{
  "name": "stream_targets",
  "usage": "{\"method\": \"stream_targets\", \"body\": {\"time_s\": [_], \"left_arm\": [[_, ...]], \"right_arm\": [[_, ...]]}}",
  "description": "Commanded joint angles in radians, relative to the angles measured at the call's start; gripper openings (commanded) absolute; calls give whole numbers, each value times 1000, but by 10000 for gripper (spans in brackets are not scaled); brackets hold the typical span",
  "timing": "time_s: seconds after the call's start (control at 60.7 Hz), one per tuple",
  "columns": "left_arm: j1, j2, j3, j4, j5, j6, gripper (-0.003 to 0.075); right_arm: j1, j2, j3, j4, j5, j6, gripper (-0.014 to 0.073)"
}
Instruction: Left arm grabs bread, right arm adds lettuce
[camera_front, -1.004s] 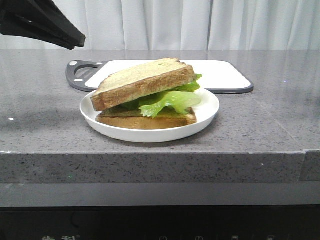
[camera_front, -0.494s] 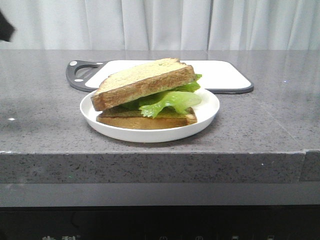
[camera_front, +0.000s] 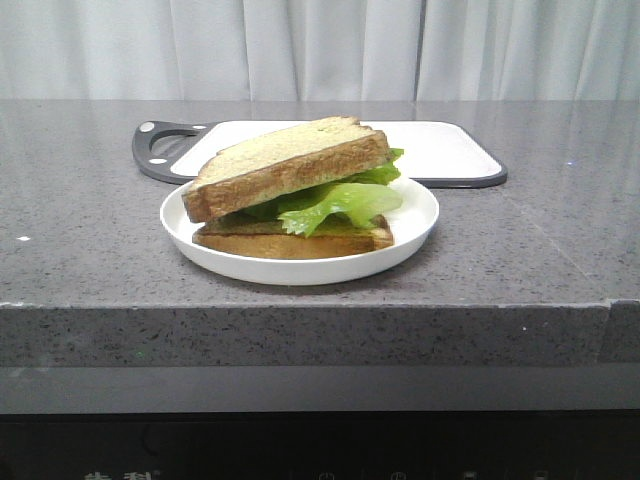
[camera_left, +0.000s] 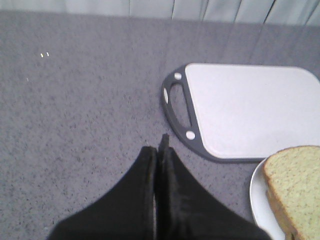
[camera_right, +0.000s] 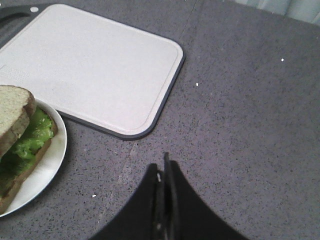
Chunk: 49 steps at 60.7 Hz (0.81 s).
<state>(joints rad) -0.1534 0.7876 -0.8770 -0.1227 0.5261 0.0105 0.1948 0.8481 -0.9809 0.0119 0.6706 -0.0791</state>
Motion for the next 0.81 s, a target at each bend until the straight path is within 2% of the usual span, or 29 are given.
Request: {"method": "stream_targets", "body": {"time_s": [0.0,0.132,0.329,0.56,0.79], "left_arm": [[3,-100,45,2,-161,-11,-20],[3,-214,142,6,-207,-11,-20],[3,-384,269,29,-233,-11,-20],[3,-595,390,29,-230,-11,-20],[3,-720,458,14,-149,-11,-20]], "right_arm": [[1,-97,84,-12,-192,-6,-57],[1,-223,232,-12,-316,-6,-57],[1,-397,400,-12,-394,-6,-57],[1,-579,526,-7,-398,-6,-57],[1,-673,567,-1,-383,-6,-57]]}}
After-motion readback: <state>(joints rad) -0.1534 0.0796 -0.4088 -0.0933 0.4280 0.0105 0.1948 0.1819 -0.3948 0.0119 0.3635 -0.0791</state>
